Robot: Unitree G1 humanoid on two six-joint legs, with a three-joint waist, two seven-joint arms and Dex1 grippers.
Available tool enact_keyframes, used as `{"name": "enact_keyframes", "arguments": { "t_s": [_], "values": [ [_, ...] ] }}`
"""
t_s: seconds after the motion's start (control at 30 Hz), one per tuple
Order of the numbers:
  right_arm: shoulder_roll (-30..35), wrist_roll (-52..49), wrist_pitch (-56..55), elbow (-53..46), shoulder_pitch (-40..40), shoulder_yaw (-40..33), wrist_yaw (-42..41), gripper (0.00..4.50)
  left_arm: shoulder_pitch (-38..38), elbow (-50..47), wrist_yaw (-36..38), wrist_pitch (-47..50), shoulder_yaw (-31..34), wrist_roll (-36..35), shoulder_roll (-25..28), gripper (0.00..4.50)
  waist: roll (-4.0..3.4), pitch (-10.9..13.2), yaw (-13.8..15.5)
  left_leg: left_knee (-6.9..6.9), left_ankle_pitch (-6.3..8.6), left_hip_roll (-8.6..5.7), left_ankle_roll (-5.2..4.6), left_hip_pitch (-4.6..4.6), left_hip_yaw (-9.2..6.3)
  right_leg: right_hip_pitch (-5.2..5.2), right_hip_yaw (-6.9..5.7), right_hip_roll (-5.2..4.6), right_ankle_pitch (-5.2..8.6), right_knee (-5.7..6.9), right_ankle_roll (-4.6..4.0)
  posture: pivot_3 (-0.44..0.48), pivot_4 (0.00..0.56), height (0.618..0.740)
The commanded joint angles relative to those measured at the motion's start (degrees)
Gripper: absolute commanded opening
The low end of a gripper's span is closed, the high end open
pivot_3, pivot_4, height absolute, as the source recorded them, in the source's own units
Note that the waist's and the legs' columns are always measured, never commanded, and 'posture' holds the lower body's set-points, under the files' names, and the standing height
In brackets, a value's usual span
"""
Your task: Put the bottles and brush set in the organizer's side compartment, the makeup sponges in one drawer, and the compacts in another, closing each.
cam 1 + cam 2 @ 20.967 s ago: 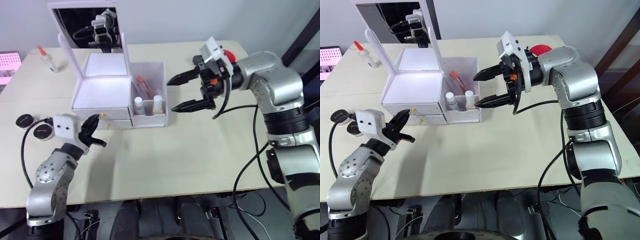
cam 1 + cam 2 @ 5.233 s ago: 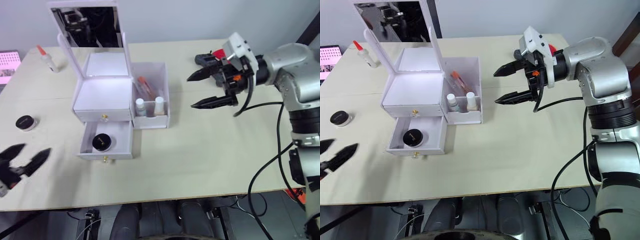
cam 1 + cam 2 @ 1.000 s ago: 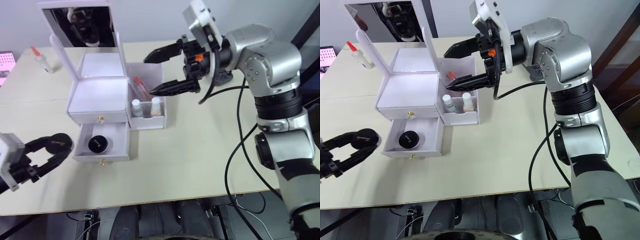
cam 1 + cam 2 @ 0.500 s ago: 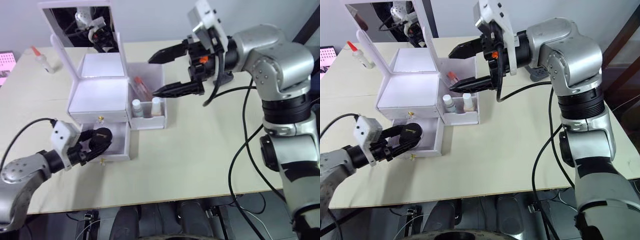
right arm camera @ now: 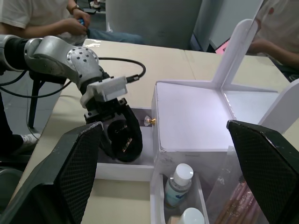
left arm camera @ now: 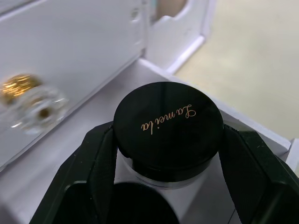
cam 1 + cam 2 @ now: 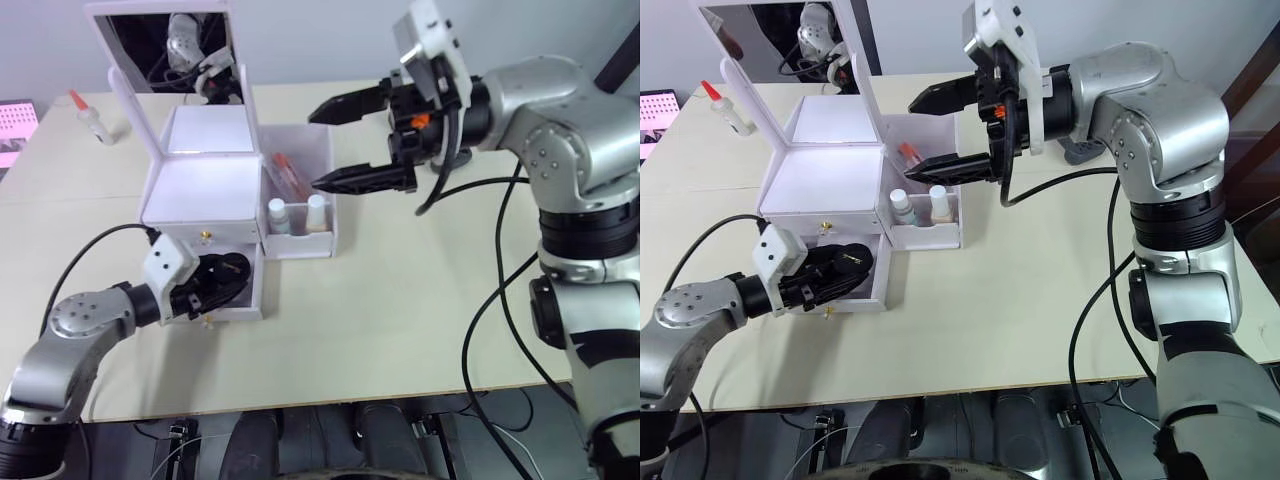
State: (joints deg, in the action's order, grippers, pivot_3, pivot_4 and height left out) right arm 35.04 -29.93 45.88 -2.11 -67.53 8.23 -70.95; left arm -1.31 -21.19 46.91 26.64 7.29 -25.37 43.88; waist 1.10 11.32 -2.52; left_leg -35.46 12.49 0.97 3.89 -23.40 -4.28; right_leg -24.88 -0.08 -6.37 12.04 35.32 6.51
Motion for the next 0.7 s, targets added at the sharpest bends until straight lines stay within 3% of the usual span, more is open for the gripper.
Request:
{"name": "enact_keyframes", "arguments": {
  "t_s": [0.03, 0.3, 0.57, 0.63, 0.7],
  "values": [
    [0.8, -0.8, -0.3, -1.6, -0.7, -1.8, 0.6, 4.50, -1.8, 0.2, 1.3, -1.8, -0.4, 1.5, 1.1, 2.63, 0.00, 0.0, 0.1, 0.00, 0.00, 0.00, 0.00, 0.00, 0.00, 0.00, 0.00, 0.00, 0.00, 0.01, 0.00, 0.000, 0.150, 0.740],
    [0.7, -0.9, -0.6, -1.5, -0.7, -1.7, 1.0, 4.50, -2.0, 2.4, 3.7, -3.3, -0.9, 3.7, 2.7, 2.63, 0.00, 0.0, 0.0, -0.01, 0.00, 0.00, 0.00, 0.00, -0.01, 0.00, 0.00, 0.00, -0.01, 0.01, 0.03, 0.000, 0.150, 0.740],
    [0.5, -0.9, -0.9, -1.2, -0.5, -1.7, 1.0, 4.50, -2.4, 2.9, 5.6, -0.4, 0.5, 0.4, 2.7, 2.63, 0.00, 0.0, 0.0, -0.01, 0.00, 0.00, 0.00, 0.00, -0.01, 0.00, 0.00, 0.00, -0.02, 0.01, 0.05, 0.000, 0.150, 0.740],
    [0.2, -0.8, -1.1, -0.9, -0.7, -1.5, 1.0, 4.50, -3.2, 3.6, 6.1, 0.8, 1.7, -0.8, 3.3, 3.69, 0.00, 0.0, 0.0, -0.01, 0.00, 0.00, 0.00, 0.00, -0.01, 0.00, 0.00, 0.00, -0.02, 0.01, 0.06, 0.000, 0.150, 0.740],
    [0.1, -0.6, -1.4, -0.7, -0.7, -1.3, 0.9, 4.50, -3.3, 3.8, 6.7, 0.7, 2.5, -0.8, 4.2, 4.44, 0.00, 0.0, 0.0, -0.01, 0.00, 0.00, -0.01, 0.00, -0.01, 0.00, 0.00, 0.00, -0.02, 0.03, 0.05, 0.000, 0.150, 0.740]
  ]
}}
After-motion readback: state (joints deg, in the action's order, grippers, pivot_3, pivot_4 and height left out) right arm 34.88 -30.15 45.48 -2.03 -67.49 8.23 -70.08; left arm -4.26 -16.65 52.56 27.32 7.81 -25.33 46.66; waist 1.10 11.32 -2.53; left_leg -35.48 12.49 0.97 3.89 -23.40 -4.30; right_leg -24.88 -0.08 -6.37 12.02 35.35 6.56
